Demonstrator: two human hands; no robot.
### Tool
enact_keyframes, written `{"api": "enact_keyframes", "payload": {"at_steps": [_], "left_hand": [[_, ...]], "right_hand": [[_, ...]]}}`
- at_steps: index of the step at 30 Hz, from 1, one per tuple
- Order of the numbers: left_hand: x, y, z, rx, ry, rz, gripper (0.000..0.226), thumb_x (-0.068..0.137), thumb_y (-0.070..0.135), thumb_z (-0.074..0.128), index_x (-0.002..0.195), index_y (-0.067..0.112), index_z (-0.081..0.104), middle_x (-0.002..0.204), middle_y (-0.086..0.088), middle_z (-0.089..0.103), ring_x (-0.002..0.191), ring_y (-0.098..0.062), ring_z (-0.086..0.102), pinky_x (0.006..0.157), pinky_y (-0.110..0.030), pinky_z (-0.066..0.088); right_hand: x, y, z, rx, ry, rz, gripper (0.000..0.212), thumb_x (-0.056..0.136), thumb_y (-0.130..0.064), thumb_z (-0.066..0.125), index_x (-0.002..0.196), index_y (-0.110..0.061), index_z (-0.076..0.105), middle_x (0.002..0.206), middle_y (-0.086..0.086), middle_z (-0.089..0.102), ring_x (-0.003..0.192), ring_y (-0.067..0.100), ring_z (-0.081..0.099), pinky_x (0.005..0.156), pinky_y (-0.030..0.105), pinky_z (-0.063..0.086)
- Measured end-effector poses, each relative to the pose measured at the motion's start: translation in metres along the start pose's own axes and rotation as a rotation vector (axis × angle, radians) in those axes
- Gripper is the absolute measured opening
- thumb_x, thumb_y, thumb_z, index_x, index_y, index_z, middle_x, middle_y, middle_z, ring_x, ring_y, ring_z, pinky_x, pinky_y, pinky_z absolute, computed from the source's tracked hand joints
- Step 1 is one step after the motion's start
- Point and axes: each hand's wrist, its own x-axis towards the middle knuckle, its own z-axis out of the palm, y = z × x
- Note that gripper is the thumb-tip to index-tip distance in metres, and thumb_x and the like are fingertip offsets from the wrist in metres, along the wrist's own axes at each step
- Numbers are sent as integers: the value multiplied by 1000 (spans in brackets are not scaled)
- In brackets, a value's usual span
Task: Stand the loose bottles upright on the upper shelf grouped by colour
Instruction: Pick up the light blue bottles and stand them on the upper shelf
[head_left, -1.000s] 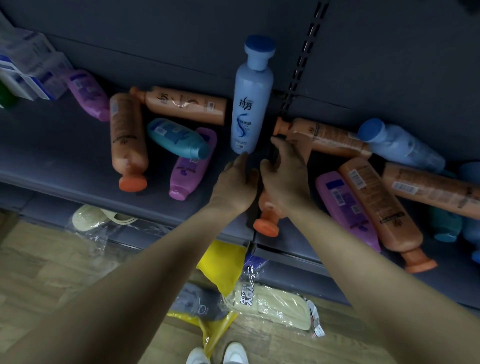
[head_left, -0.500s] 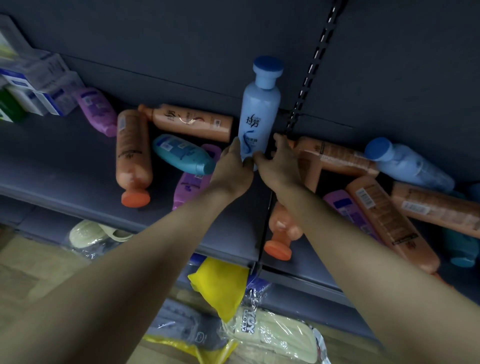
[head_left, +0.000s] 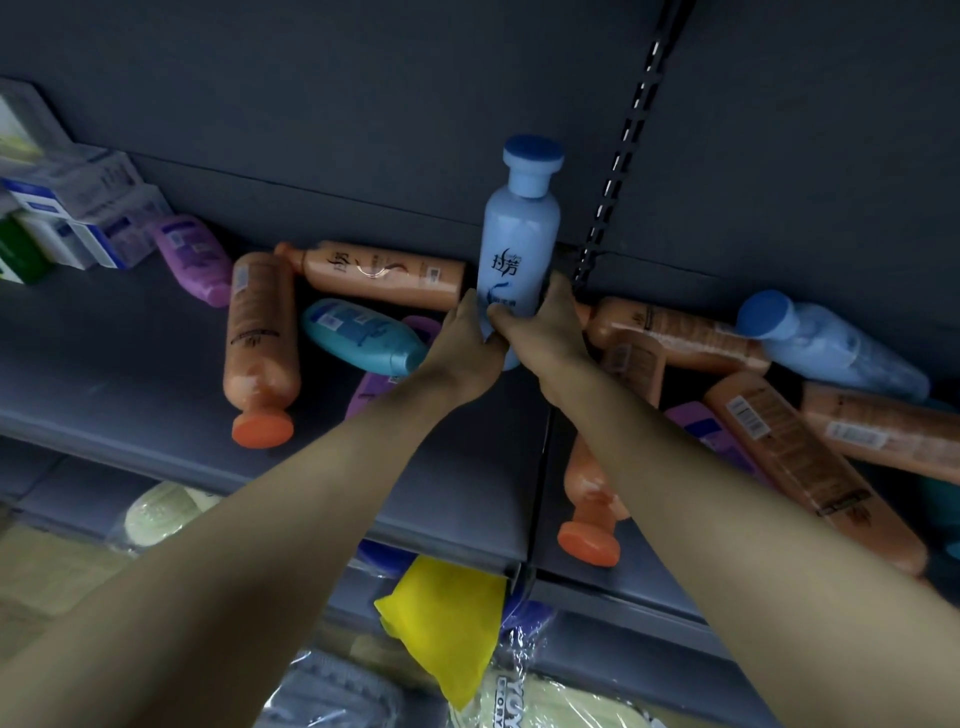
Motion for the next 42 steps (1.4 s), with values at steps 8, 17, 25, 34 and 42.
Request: {"api": "enact_keyframes", "payload": {"at_steps": [8,17,25,34,42], "left_hand": [[3,-6,2,-15,25,25,51,74,29,45,125,20,47,126,-11,52,113,-22,55,96,-43,49],[-24,0,1,10,5,27,46,81,8,47,126,13,46,123,-11,54,116,-19,54,100,-41,47],[-74,13,-12,67,-33,10,47,73,23,49,118,9,50,116,-12,56,110,-25,55,92,-44,49],[-130,67,-38,171,-79,16,62,74,5,74,127,0,42,125,-17,51,116,-31,49,79,-24,35],[-178,111,-57,128,-172,25,62,69,1,76,122,6,46,108,-5,56,95,-18,52,76,-27,41]], "right_hand": [[12,2,6,-82,99,-18,72,68,-16,80,128,-12,40,128,10,46,116,25,51,95,41,50],[-24,-6,0,-77,174,-100,72,64,-7,81,125,-12,42,119,7,60,107,22,59,84,34,53],[-74,-20,-17,-61,148,-77,71,62,-1,81,125,-8,49,119,8,62,107,20,60,79,25,50],[-142,-70,-42,-48,49,79,62,60,3,79,115,-7,52,107,2,63,104,20,61,78,30,53],[-198,-110,-67,-101,1,95,64,61,0,81,118,-10,54,105,1,61,95,15,58,74,22,48]]}}
